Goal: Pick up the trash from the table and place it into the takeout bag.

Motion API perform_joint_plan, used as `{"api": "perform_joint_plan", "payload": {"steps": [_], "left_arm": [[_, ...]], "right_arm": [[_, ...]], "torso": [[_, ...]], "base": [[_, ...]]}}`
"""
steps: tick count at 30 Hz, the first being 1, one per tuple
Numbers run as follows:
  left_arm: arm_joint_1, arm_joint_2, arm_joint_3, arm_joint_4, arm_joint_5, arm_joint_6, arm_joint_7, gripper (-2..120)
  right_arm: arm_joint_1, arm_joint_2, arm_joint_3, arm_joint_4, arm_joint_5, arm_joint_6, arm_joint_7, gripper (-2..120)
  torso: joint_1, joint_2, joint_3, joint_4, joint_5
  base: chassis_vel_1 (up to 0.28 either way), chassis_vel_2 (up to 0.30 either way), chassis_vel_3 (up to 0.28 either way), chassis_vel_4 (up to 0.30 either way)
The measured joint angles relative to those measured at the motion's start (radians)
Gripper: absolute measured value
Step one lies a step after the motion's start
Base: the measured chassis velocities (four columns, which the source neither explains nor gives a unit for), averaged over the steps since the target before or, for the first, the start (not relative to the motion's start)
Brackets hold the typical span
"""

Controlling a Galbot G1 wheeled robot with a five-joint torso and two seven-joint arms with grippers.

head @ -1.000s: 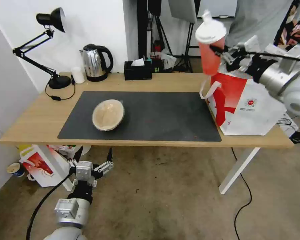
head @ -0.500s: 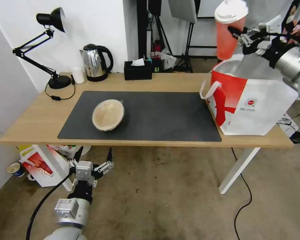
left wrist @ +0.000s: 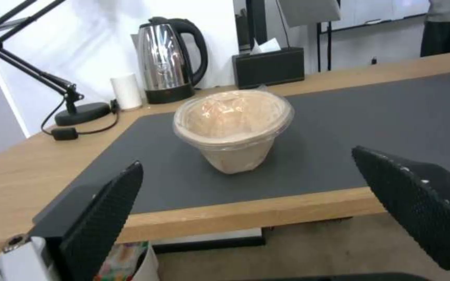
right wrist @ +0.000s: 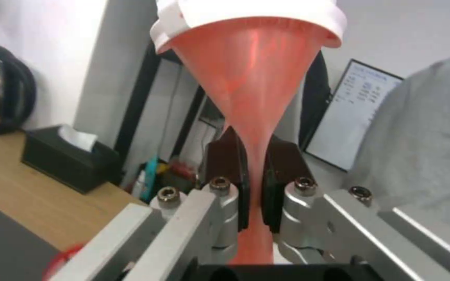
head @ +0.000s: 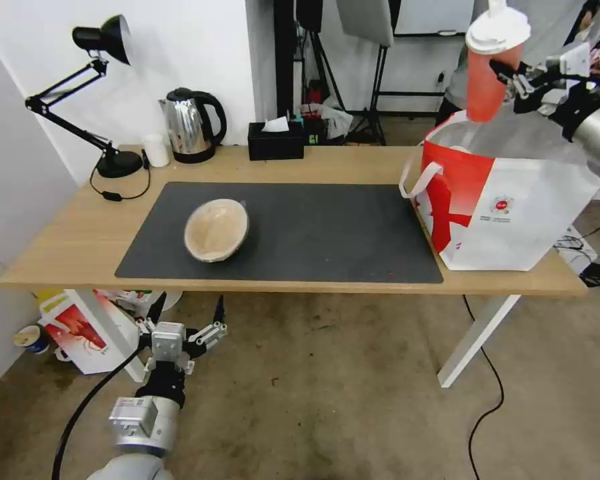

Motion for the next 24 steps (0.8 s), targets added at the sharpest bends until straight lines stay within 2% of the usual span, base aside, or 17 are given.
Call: {"api": "perform_joint_plan", "payload": {"steps": [7,17,21,22,24], "left_arm": [[0.000,0.000,0.000,0.000,0.000,0.000,0.000,100],[0.000,0.000,0.000,0.000,0.000,0.000,0.000,100],[0.000,0.000,0.000,0.000,0.000,0.000,0.000,100],[0.000,0.000,0.000,0.000,0.000,0.000,0.000,100],[0.000,0.000,0.000,0.000,0.000,0.000,0.000,100]], "right_arm": [[-0.043,0.013,0.014,-0.061,-0.038,0.003,0.017,3],[-0.049,0.022,0.014,-0.086,-0.063,-0.008,0.043,3],[-0.048,0.022,0.013,-0.076,-0.075,-0.048,0.092,23],[-0.048,0.022,0.013,-0.076,-0.075,-0.048,0.092,23],[-0.043,0.020,0.010,-0.064,-0.076,-0.065,0.102,32]], "torso": [[0.000,0.000,0.000,0.0000,-0.0001],[0.000,0.000,0.000,0.0001,-0.0001],[0.000,0.000,0.000,0.0001,-0.0001],[0.000,0.000,0.000,0.0001,-0.0001],[0.000,0.000,0.000,0.0000,-0.0001]], "base": [[0.000,0.000,0.000,0.000],[0.000,0.000,0.000,0.000],[0.000,0.000,0.000,0.000],[0.000,0.000,0.000,0.000],[0.000,0.000,0.000,0.000]]}}
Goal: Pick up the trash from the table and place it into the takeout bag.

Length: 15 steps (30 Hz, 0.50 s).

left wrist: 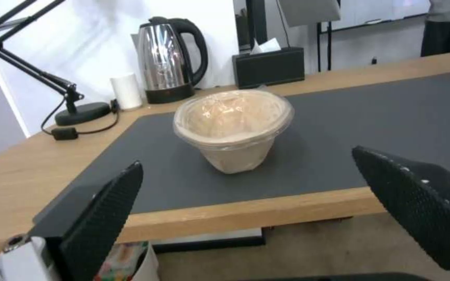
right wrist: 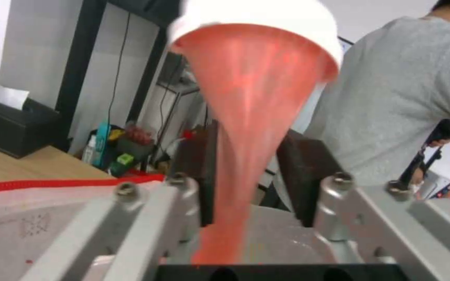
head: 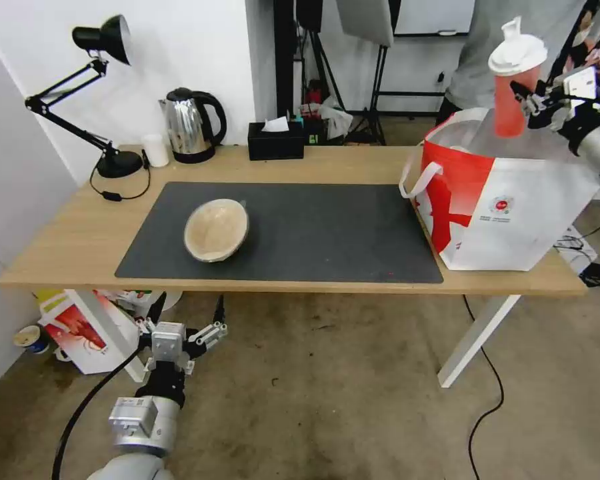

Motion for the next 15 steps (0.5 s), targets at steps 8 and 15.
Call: {"api": "perform_joint_plan", "payload": {"steps": [8,15], "left_arm": [[0.000,0.000,0.000,0.000,0.000,0.000,0.000,100],[0.000,0.000,0.000,0.000,0.000,0.000,0.000,100]], "right_arm": [[0.003,-0.005,-0.002,0.025,0.003,-0.033,0.021,58],[0.004,-0.018,-0.002,0.048,0.007,-0.062,0.042,84]], "torso": [[0.000,0.000,0.000,0.0000,0.0000],[0.000,0.000,0.000,0.0000,0.0000]], "base": [[0.000,0.000,0.000,0.000],[0.000,0.000,0.000,0.000]]}}
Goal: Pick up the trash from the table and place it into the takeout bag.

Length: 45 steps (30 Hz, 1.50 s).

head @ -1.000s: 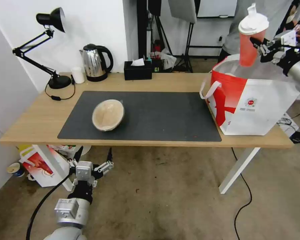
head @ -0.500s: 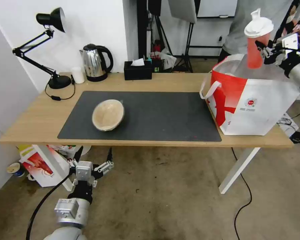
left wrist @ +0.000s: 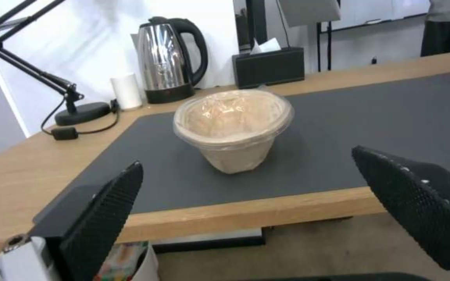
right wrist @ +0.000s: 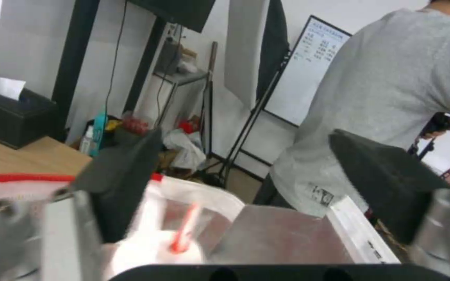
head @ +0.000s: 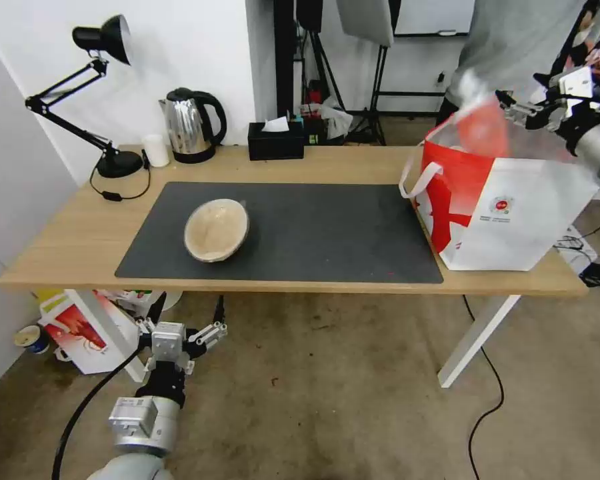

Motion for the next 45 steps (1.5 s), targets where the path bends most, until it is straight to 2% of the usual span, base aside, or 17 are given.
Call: {"api": "perform_joint_plan", "payload": {"steps": [1,5,15,21,28,29,31,34,35,36,37,39,40,41,42,43,45], "left_arm": [[0.000,0.000,0.000,0.000,0.000,0.000,0.000,100],[0.000,0.000,0.000,0.000,0.000,0.000,0.000,100],[0.000,0.000,0.000,0.000,0.000,0.000,0.000,100],[0.000,0.000,0.000,0.000,0.000,0.000,0.000,100],[0.000,0.000,0.000,0.000,0.000,0.000,0.000,100],[0.000,0.000,0.000,0.000,0.000,0.000,0.000,100],[0.000,0.000,0.000,0.000,0.000,0.000,0.000,100],[0.000,0.000,0.000,0.000,0.000,0.000,0.000,100],[0.000,0.000,0.000,0.000,0.000,0.000,0.000,100],[0.000,0.000,0.000,0.000,0.000,0.000,0.000,100],[0.000,0.000,0.000,0.000,0.000,0.000,0.000,100],[0.000,0.000,0.000,0.000,0.000,0.000,0.000,100],[0.000,0.000,0.000,0.000,0.000,0.000,0.000,100],[0.000,0.000,0.000,0.000,0.000,0.000,0.000,100],[0.000,0.000,0.000,0.000,0.000,0.000,0.000,100],[0.000,0.000,0.000,0.000,0.000,0.000,0.000,100],[0.000,0.000,0.000,0.000,0.000,0.000,0.000,100]], "right_arm": [[0.001,-0.001,0.000,0.000,0.000,-0.002,0.002,92],[0.001,-0.002,-0.001,0.002,0.000,-0.003,0.009,100],[-0.006,-0.004,-0.002,0.022,0.001,0.002,0.034,100],[-0.021,-0.010,0.032,0.150,0.058,0.014,0.168,100],[-0.025,-0.028,0.057,0.250,0.078,0.032,0.210,100],[-0.048,-0.036,0.083,0.304,0.081,0.057,0.217,100],[-0.069,-0.035,0.101,0.326,0.080,0.065,0.218,100],[-0.189,-0.018,0.255,0.387,0.062,0.075,0.223,100],[-0.289,0.002,0.371,0.427,0.036,0.090,0.232,100],[-0.289,0.002,0.371,0.427,0.036,0.090,0.232,100],[-0.384,0.026,0.444,0.461,0.008,0.102,0.244,100],[-0.412,0.034,0.462,0.471,0.000,0.105,0.248,100],[-0.558,0.085,0.547,0.529,-0.059,0.122,0.282,100],[-0.653,0.128,0.610,0.573,-0.108,0.134,0.301,100],[-0.653,0.128,0.610,0.573,-0.108,0.134,0.301,100],[-0.729,0.169,0.654,0.610,-0.156,0.143,0.316,100],[-0.918,0.306,0.724,0.707,-0.269,0.159,0.349,100]], "torso": [[0.000,0.000,0.000,0.0000,0.0000],[0.000,0.000,0.000,0.0000,0.0000],[0.000,0.000,0.000,0.0000,0.0001],[0.000,0.000,0.000,0.0000,-0.0001],[0.000,0.000,0.000,0.0001,-0.0001],[0.000,0.000,0.000,-0.0001,-0.0002],[0.000,0.000,0.000,0.0000,-0.0002],[0.000,0.000,0.000,0.0003,0.0003],[0.000,0.000,0.000,0.0002,-0.0012],[0.000,0.000,0.000,0.0002,-0.0012],[0.000,0.000,0.000,-0.0002,-0.0014],[0.000,0.000,0.000,-0.0003,-0.0010],[0.000,0.000,0.000,-0.0001,0.0019],[0.000,0.000,0.000,0.0004,0.0006],[0.000,0.000,0.000,0.0004,0.0006],[0.000,0.000,0.000,0.0000,-0.0007],[0.000,0.000,0.000,0.0001,-0.0003]], "base": [[0.000,0.000,0.000,0.000],[0.000,0.000,0.000,0.000],[0.000,0.000,0.000,0.000],[0.000,0.000,0.000,0.000],[0.000,0.000,0.000,0.000],[0.000,0.000,0.000,0.000],[0.000,0.000,0.000,0.000],[0.000,0.000,0.000,0.000],[0.000,0.000,0.000,0.000],[0.000,0.000,0.000,0.000],[0.000,0.000,0.000,0.000],[0.000,0.000,0.000,0.000],[0.000,0.000,0.000,0.000],[0.000,0.000,0.000,0.000],[0.000,0.000,0.000,0.000],[0.000,0.000,0.000,0.000],[0.000,0.000,0.000,0.000]]}}
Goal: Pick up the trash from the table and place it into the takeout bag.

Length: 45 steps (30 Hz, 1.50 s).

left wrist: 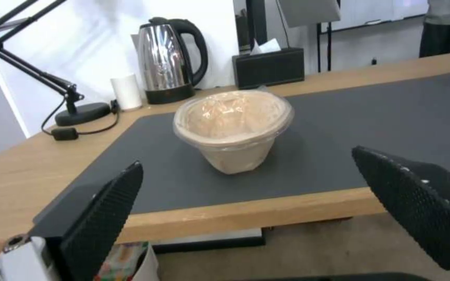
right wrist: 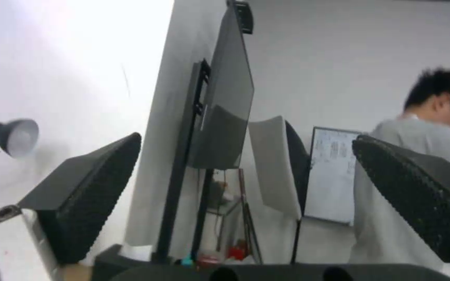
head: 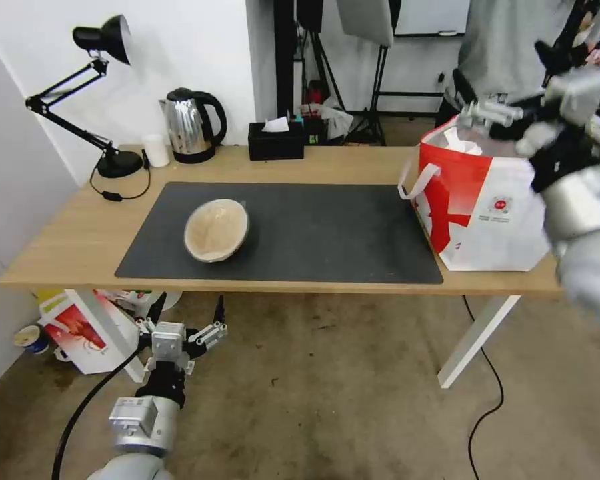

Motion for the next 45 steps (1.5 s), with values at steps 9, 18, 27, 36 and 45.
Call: {"api": "perform_joint_plan", "payload": {"steps": [9,18,27,36,45], "left_arm": [[0.000,0.000,0.000,0.000,0.000,0.000,0.000,100],[0.000,0.000,0.000,0.000,0.000,0.000,0.000,100],[0.000,0.000,0.000,0.000,0.000,0.000,0.000,100],[0.000,0.000,0.000,0.000,0.000,0.000,0.000,100],[0.000,0.000,0.000,0.000,0.000,0.000,0.000,100]], "right_arm": [[-0.313,0.274,0.051,0.118,-0.236,0.092,-0.029,100],[-0.415,0.507,-0.024,0.117,-0.428,0.171,-0.052,100],[-0.553,0.651,-0.208,0.117,-0.637,0.306,-0.029,100],[-0.673,0.698,-0.327,0.022,-0.796,0.485,-0.006,100],[-0.687,0.707,-0.362,0.006,-0.864,0.517,-0.001,100]], "torso": [[0.000,0.000,0.000,-0.0002,-0.0002],[0.000,0.000,0.000,0.0000,0.0002],[0.000,0.000,0.000,0.0000,0.0002],[0.000,0.000,0.000,-0.0001,0.0002],[0.000,0.000,0.000,0.0000,0.0003]], "base": [[0.000,0.000,0.000,0.000],[0.000,0.000,0.000,0.000],[0.000,0.000,0.000,0.000],[0.000,0.000,0.000,0.000],[0.000,0.000,0.000,0.000]]}}
